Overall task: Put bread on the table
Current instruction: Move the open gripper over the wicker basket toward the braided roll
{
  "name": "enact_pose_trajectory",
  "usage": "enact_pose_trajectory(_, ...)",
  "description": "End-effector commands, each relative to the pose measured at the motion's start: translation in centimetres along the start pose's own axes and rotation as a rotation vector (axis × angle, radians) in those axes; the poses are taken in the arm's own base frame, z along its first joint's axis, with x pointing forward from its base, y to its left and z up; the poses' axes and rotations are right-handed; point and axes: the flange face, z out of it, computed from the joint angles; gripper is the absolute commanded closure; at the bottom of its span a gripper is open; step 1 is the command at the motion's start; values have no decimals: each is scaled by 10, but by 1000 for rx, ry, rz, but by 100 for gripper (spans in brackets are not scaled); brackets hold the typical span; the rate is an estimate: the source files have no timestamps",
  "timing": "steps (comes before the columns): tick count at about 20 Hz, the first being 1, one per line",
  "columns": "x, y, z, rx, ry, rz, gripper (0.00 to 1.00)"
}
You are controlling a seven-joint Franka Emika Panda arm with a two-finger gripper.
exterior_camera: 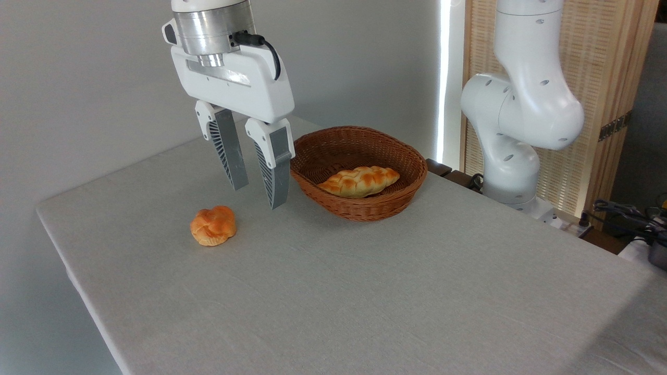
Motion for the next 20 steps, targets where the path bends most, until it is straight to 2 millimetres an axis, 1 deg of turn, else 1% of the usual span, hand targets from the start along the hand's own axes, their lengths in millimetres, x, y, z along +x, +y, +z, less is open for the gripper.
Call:
enact_pose_trajectory(1, -1, -3, -3, -28, -1, 22, 0)
enact_pose_trajectory(11, -3, -2, -2, -31, -3, 21, 0)
enact_pose_trajectory(13, 0, 5, 0, -34, -6, 33, 0)
enact_pose_trajectory(14, 1, 9, 5, -40, -15, 40, 0)
enact_pose_trajectory(15, -1, 11, 6, -42, -17, 41, 0)
enact_pose_trajectory(17, -3, 22, 10, -53, -26, 55, 0)
enact_pose_trajectory(20, -13, 39, 21, -102, -20, 58, 0)
